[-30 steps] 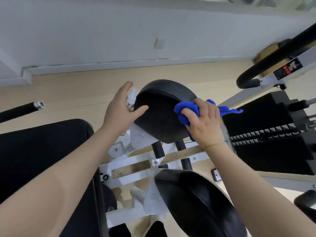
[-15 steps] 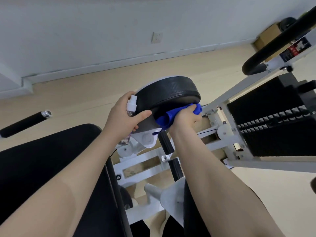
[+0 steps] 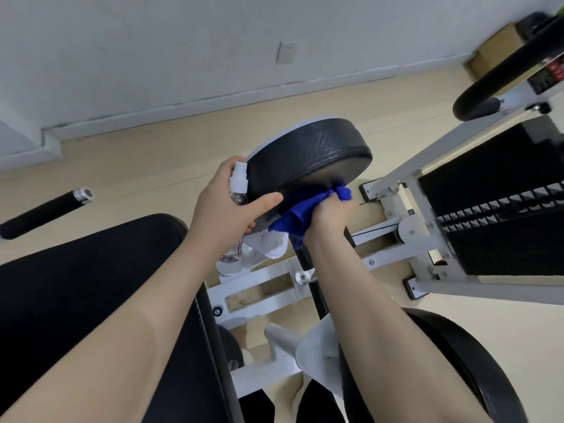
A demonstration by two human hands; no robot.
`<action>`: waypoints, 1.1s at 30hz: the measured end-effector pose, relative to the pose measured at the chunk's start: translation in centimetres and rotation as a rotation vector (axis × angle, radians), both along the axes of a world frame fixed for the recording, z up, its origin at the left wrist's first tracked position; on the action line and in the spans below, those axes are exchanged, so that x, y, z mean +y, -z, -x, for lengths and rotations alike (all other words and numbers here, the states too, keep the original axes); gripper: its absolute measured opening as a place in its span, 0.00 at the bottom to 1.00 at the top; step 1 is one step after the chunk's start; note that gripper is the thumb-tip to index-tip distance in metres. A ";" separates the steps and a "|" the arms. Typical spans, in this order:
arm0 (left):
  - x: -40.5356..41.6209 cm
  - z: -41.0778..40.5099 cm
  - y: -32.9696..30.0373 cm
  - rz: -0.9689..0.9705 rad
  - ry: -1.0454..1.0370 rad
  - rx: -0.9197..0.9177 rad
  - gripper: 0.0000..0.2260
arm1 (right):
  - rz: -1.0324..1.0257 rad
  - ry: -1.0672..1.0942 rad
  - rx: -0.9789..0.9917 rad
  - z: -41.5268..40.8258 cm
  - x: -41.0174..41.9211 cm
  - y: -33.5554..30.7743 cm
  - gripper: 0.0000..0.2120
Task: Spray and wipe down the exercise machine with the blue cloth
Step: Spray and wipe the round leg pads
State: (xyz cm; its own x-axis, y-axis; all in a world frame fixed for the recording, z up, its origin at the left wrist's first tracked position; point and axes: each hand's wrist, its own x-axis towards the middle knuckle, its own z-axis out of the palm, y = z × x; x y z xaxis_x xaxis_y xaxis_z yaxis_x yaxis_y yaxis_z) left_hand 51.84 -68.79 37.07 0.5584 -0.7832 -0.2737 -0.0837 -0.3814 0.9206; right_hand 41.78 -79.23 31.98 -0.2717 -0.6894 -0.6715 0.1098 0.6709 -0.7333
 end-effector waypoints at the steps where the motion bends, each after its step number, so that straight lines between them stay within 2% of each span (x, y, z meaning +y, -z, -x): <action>1: 0.1 0.2 -0.1 0.010 -0.008 0.010 0.21 | 0.160 -0.010 0.019 0.0 0.0 -1.1 0.06; 3: 0.4 0.2 -0.3 0.030 -0.018 0.013 0.19 | 0.439 -0.022 0.012 0.2 0.4 -2.5 0.10; 4: 0.5 0.3 -0.4 0.034 -0.017 -0.004 0.18 | 0.496 -0.036 0.034 0.3 0.5 -2.1 0.10; 5: 0.7 0.3 -0.4 0.033 -0.018 -0.035 0.18 | 0.461 -0.043 0.074 0.1 0.5 -1.5 0.09; 7: 0.9 0.3 -0.5 0.032 -0.026 -0.096 0.18 | 0.223 -0.049 0.106 -0.5 -0.8 0.6 0.11; 9: 0.8 0.5 -0.5 0.031 -0.018 -0.129 0.18 | -0.161 -0.041 0.043 0.2 -2.2 2.8 0.13; 10: 1.0 0.8 -0.4 0.026 -0.008 -0.143 0.19 | -0.298 -0.003 -0.059 0.5 -2.4 3.7 0.12; 11: 1.0 1.0 -0.2 0.028 -0.006 -0.158 0.20 | -0.323 0.012 -0.138 0.5 -2.7 3.6 0.11; 13: 1.4 1.1 0.1 0.024 -0.027 -0.183 0.21 | -0.153 0.014 -0.124 -0.1 -2.4 1.6 0.11; 15: 1.6 1.1 0.2 0.028 -0.046 -0.190 0.22 | 0.182 0.016 -0.176 0.7 -1.9 -1.4 0.10; 17: 1.3 1.1 0.3 0.030 -0.042 -0.173 0.21 | 0.453 -0.042 -0.159 1.4 -0.8 -3.2 0.14; 18: 1.2 1.0 0.2 0.028 -0.038 -0.165 0.21 | 0.540 -0.094 -0.090 1.4 0.0 -3.3 0.16; 20: 1.1 1.0 0.0 0.037 -0.036 -0.164 0.19 | 0.546 -0.171 0.075 0.6 1.0 -1.4 0.17; 22: 0.9 0.9 0.0 0.037 -0.025 -0.163 0.18 | 0.336 -0.153 0.131 -0.3 0.9 1.6 0.13; 24: 0.9 0.7 -0.1 0.035 -0.027 -0.154 0.18 | 0.122 -0.179 0.169 -0.7 0.1 3.2 0.13; 25: 0.9 0.7 0.0 0.039 -0.030 -0.151 0.18 | 0.124 -0.218 0.212 -0.7 -0.3 3.6 0.14; 28: 1.2 1.0 0.1 0.061 -0.047 -0.155 0.18 | 0.404 -0.281 0.280 -0.4 0.7 1.2 0.19; 31: 1.4 1.7 0.1 0.070 -0.063 -0.149 0.19 | 0.696 -0.312 0.227 0.4 2.8 -1.4 0.19; 33: 1.4 1.9 0.0 0.080 -0.070 -0.145 0.19 | 0.671 -0.363 0.306 0.5 2.8 -0.2 0.19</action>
State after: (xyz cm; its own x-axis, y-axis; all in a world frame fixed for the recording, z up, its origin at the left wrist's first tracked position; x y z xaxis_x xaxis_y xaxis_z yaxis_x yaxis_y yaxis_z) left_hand 49.90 -67.37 37.05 0.6416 -0.7568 -0.1247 -0.1937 -0.3171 0.9284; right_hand 41.23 -76.40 32.16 -0.0590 -0.9981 -0.0174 -0.2996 0.0343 -0.9534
